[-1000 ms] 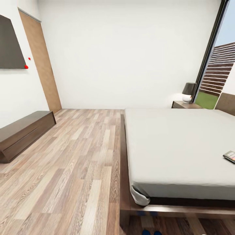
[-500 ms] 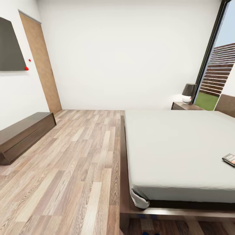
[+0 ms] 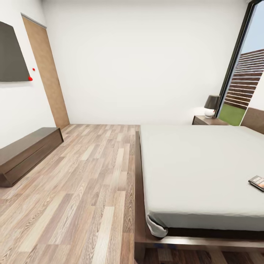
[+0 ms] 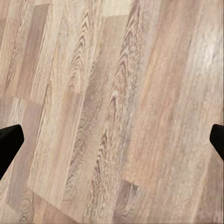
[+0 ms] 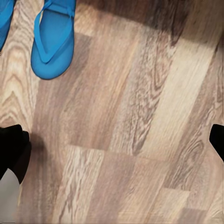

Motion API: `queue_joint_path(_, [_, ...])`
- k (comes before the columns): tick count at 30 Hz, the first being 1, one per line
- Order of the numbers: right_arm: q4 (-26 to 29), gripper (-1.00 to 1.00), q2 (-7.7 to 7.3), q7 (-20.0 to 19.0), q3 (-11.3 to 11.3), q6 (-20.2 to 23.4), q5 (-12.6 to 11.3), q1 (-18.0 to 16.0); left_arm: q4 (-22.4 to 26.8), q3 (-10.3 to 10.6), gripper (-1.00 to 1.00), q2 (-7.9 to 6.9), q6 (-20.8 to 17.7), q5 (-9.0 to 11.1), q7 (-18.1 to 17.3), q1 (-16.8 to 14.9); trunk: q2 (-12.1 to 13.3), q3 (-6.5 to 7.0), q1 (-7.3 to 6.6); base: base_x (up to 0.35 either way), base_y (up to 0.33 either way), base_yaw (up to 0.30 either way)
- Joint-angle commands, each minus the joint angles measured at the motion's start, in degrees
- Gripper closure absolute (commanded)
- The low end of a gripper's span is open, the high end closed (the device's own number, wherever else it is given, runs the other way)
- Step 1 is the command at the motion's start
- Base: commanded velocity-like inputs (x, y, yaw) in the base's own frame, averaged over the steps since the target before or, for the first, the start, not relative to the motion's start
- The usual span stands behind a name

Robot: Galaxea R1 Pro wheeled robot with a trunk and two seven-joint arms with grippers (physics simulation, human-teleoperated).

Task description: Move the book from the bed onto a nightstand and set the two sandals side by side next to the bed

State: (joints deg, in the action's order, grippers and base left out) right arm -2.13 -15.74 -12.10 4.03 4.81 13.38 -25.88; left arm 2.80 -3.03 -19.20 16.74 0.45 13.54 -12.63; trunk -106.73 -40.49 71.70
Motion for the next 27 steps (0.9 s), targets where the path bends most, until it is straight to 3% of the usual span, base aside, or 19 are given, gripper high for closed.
queue_joint_path(1, [-0.1,-1.0,0.01,-0.2,0.4,0.0,0.1,0.0,-0.1,-0.3,-1.0,0.25,0.2,0.1,0.0,0.0,0.4,0.13,-0.23,0.0,0.0,0.0])
queue_joint_path(13, [0.0,-1.0,0.37,-0.1,0.6,0.0,0.5,0.4,-0.1,-0.2,-1.0,1.33,0.2,0.0,-0.1,0.0,5.2,2.29,-2.87,0.0,0.0,0.0])
queue_joint_path(21, [0.0,-1.0,3.44,-0.2,0.7,0.0,0.6,2.6,-0.1,-0.2,-1.0,1.49,0.2,-0.2,-0.1,0.0,8.4,3.72,-4.63,0.0,0.0,0.0])
queue_joint_path(27, [0.0,-1.0,4.42,-0.1,0.7,0.0,0.7,4.0,-0.1,-0.2,-1.0,1.62,0.2,-0.2,-0.1,0.0,10.8,4.8,-5.94,0.0,0.0,0.0])
